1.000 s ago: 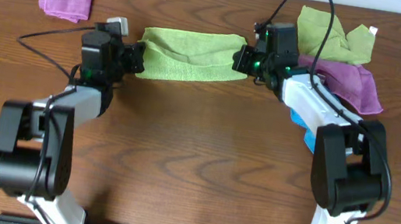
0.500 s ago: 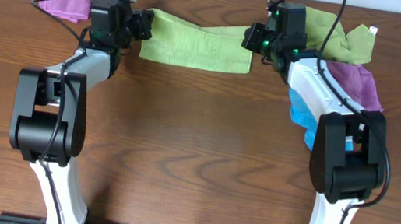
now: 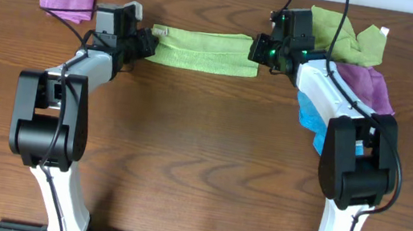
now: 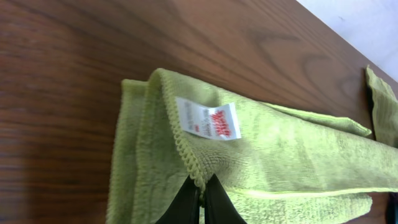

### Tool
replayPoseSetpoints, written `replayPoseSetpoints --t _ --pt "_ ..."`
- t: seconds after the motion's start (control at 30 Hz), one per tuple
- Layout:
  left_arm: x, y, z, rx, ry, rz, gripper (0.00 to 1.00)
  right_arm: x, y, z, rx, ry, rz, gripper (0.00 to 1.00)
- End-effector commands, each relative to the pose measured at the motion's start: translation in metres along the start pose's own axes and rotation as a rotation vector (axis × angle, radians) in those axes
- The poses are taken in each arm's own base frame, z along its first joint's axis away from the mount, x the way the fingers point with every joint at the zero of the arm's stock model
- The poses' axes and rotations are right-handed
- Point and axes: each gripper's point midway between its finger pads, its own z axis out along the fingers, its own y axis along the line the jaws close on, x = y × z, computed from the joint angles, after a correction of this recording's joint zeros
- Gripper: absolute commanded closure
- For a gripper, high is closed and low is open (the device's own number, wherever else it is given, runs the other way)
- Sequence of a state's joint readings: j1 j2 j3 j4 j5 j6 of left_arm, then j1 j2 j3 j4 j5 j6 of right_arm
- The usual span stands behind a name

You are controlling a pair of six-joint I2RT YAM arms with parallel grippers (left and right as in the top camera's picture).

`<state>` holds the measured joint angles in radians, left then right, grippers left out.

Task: Fold the cloth
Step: 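Lay the folded edge onto the far edge and release both grippers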

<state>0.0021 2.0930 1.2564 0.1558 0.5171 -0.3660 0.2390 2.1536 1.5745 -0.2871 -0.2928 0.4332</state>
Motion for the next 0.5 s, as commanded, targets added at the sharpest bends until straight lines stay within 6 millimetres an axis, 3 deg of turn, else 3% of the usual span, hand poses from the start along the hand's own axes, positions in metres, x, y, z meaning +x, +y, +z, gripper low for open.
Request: replayPoseSetpoints --t 0.0,0.2,0.47 --pt "-0.006 0.007 -0.002 -0.004 -0.007 -0.006 0.94 0.002 -0.002 0.008 -0.006 0.014 -0.018 0.98" --pt "-0.013 0.0 -0.02 -0.021 -0.01 0.039 0.94 0.015 0.007 0.018 -0.047 0.054 -0.023 0.98" --pt "0.005 0.006 -0.022 -0.054 0.063 0.018 0.94 0.018 0.008 0.022 -0.036 0.053 -0.029 0.98"
